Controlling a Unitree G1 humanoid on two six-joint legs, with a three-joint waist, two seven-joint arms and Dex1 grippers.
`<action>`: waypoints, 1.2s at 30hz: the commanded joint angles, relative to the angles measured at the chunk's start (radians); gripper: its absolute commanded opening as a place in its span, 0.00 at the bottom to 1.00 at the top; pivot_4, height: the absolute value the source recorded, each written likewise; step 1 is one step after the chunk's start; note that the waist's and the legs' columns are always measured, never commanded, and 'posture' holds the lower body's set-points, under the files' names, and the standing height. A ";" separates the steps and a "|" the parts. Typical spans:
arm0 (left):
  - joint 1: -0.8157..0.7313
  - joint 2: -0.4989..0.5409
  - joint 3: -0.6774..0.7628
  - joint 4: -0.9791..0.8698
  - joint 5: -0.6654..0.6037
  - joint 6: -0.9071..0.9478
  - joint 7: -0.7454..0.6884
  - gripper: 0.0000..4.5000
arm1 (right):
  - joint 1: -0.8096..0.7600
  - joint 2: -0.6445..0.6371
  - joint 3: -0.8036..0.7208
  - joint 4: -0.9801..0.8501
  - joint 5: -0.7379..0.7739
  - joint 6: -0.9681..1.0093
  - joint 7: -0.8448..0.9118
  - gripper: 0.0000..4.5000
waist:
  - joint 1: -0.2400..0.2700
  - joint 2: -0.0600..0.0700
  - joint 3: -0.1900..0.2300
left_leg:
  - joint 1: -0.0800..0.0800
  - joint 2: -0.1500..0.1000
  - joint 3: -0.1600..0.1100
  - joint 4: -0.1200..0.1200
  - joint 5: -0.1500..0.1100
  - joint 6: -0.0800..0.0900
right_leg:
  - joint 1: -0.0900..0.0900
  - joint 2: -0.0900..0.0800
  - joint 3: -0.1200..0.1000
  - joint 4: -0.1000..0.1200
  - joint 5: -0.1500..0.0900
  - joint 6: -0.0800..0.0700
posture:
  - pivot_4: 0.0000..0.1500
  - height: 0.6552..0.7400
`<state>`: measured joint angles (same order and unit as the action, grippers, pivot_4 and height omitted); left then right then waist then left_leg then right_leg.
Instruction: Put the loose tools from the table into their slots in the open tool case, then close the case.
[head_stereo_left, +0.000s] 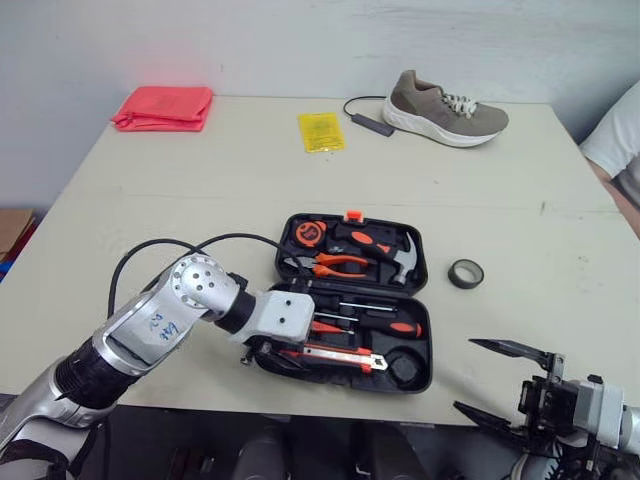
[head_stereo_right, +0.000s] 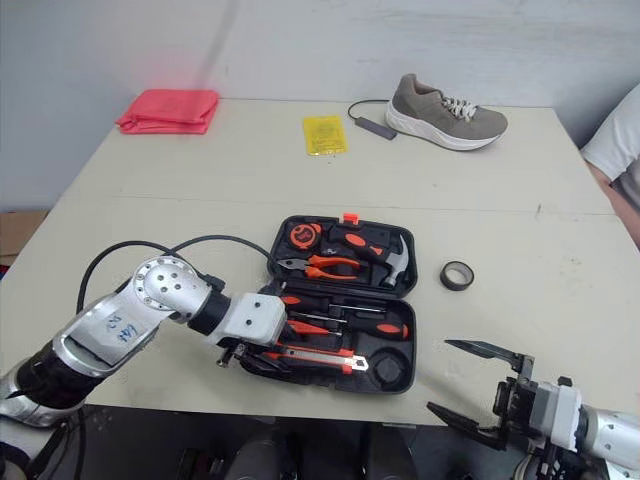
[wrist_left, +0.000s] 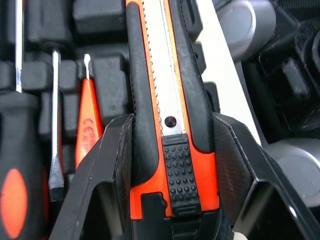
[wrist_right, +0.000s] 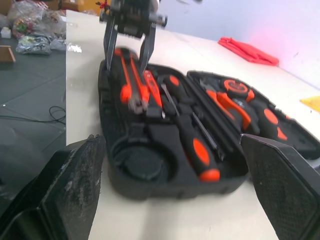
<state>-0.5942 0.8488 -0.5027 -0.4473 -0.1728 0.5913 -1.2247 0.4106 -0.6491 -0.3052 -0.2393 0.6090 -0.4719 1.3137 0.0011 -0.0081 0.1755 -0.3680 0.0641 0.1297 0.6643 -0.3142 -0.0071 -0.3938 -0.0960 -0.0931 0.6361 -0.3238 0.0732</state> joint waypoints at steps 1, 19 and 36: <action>-0.027 -0.006 -0.023 0.002 0.046 0.017 0.000 0.35 | 0.015 -0.028 -0.036 -0.122 0.005 0.074 -0.083 1.00 | 0.002 0.000 0.000 | 0.000 0.000 0.000 0.000 0.000 0.000 | 0.000 0.000 0.000 0.000 0.000 0.000 | 1.00 1.00; -0.024 -0.111 0.002 0.043 0.078 -0.066 0.022 0.92 | -0.009 -0.069 -0.053 -0.278 -0.005 0.251 -0.218 1.00 | 0.022 -0.001 0.000 | 0.000 -0.001 0.000 0.001 0.000 0.002 | 0.000 0.000 0.000 0.000 0.000 0.000 | 1.00 1.00; 0.166 -0.224 0.219 0.233 -0.129 -0.435 -0.084 0.15 | -0.057 -0.062 -0.038 -0.265 -0.031 0.296 -0.244 1.00 | 0.022 -0.002 0.001 | -0.001 0.000 0.000 0.002 0.000 0.002 | 0.000 0.000 -0.001 0.000 0.000 0.000 | 1.00 1.00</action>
<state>-0.4458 0.6286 -0.2804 -0.2268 -0.3191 0.2075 -1.3100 0.3555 -0.7174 -0.3278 -0.4886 0.5717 -0.1715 1.0758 0.0235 -0.0099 0.1760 -0.3686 0.0636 0.1298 0.6665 -0.3143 -0.0054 -0.3937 -0.0961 -0.0939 0.6367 -0.3236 0.0736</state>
